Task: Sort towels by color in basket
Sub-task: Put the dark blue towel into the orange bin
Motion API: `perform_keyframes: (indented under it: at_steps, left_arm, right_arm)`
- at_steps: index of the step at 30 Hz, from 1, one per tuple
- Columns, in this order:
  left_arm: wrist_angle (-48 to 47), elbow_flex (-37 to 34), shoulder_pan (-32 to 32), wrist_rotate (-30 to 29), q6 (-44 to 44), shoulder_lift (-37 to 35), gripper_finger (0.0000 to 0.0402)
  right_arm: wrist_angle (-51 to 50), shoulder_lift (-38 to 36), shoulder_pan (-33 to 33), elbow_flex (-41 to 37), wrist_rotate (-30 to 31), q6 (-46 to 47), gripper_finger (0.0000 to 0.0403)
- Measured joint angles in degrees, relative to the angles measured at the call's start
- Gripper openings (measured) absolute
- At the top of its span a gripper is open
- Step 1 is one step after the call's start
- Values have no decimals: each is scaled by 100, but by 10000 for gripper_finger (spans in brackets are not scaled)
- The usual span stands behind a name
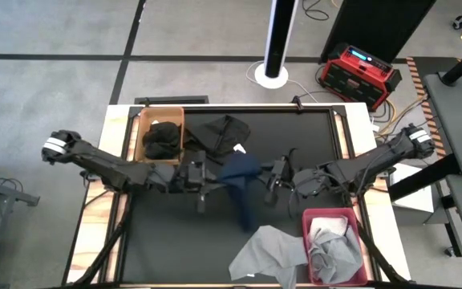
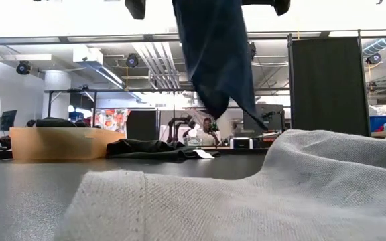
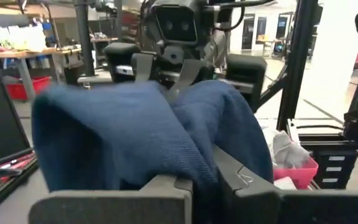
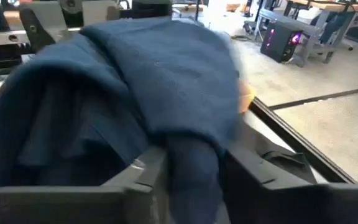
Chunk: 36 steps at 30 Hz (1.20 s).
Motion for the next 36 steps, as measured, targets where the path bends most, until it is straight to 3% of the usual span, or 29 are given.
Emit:
perform_keyframes:
  at_steps: [5, 11, 20, 27, 31, 36]
  left_arm:
    - [-291, -2, 0, -273, -23, -468, 0]
    - [-774, -2, 2, -1192, 272, -1083, 0]
    - [-1696, -2, 13, -2482, 905, -2060, 0]
    - [-2299, -2, 37, -3149, 1060, -2722, 0]
    - [-2470, -2, 194, -3456, 1285, -3082, 0]
    - [-2533, -2, 604, -4256, 1815, -3414, 0]
  right_arm:
    - [-350, -255, -1, 6, -6, 105, 166]
    - [-679, -315, 2, 5, -17, 156, 197]
    - [-804, -314, 2, -8, -19, 228, 193]
    - [-812, -254, 2, -8, -17, 227, 184]
    - [-805, -251, 2, -10, -16, 226, 184]
    - [-804, -251, -15, -12, -17, 215, 187]
